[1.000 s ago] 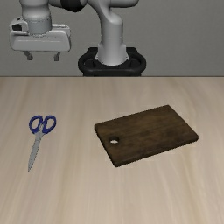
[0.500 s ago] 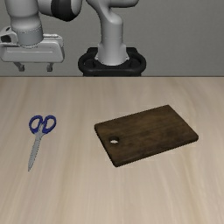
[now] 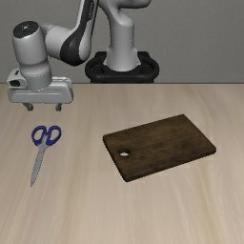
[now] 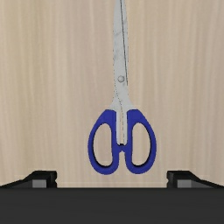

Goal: Pick up the scissors and place it on the cutting board

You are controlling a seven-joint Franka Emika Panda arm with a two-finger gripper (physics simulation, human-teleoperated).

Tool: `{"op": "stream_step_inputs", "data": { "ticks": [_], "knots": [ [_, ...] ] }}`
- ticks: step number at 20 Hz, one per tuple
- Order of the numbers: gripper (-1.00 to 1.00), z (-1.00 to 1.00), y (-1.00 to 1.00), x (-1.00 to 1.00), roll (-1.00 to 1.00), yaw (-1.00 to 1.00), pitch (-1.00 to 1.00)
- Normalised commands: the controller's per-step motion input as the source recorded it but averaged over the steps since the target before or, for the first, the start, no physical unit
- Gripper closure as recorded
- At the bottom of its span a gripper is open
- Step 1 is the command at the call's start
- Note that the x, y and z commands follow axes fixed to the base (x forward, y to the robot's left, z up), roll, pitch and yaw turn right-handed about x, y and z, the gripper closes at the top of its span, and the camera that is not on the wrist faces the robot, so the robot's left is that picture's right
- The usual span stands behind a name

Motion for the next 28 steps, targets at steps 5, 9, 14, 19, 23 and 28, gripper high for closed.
{"op": "stream_step_inputs", "data": {
  "ticks": [5,9,14,19,23,28],
  "knots": [
    [-1.0,-1.0,0.0,0.0,0.0,0.0,0.0],
    [-1.0,-1.0,0.0,0.0,0.0,0.0,0.0],
    [1.0,-0.2,0.0,0.0,0.0,0.0,0.0],
    [1.0,0.0,0.0,0.0,0.0,0.0,0.0],
    [1.0,0.25,0.0,0.0,0.0,0.0,0.0],
    [1.0,1.0,0.0,0.0,0.0,0.0,0.0]
  ]
}}
